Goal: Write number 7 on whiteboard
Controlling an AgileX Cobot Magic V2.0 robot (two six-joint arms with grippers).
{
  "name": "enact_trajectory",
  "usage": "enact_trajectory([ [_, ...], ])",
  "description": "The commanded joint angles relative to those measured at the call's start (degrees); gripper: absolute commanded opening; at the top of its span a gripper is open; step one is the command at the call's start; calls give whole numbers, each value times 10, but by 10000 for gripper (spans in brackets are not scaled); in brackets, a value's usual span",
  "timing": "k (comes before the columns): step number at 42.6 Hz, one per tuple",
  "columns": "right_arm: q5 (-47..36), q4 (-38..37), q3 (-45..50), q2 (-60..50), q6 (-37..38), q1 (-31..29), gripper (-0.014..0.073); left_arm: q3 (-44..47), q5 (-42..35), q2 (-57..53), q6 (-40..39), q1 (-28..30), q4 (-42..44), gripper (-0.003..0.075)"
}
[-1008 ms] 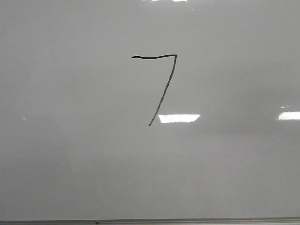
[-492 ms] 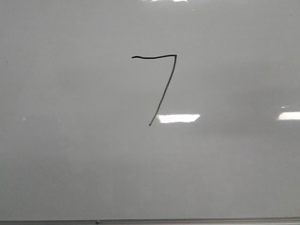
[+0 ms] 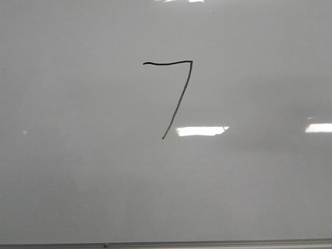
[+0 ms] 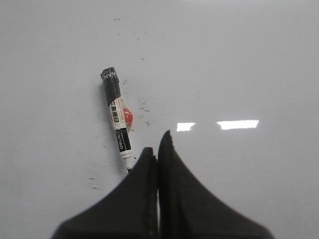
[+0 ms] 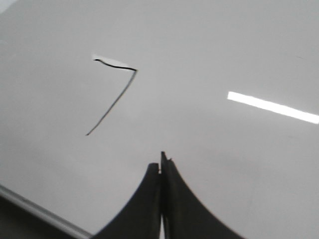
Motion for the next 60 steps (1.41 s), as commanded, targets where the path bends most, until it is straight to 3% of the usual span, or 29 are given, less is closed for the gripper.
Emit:
enact_trajectory([
  [1,-87,-95,26,-25,142,-33,-68,2,-48,-8,-4,-3,0,-20],
  [6,-100,-187,75,-64,263,-75,-68,2,-48,-8,-4,-3,0,-20],
  [12,-102,-241,134,-115,323,-106,-68,2,-48,-8,-4,-3,0,-20],
  [24,-64,-240,171,-183,326,-118,-68,2,-48,-8,-4,-3,0,-20],
  [60,-60,-240,171,-182,326,-118,-68,2,-48,-8,-4,-3,0,-20],
])
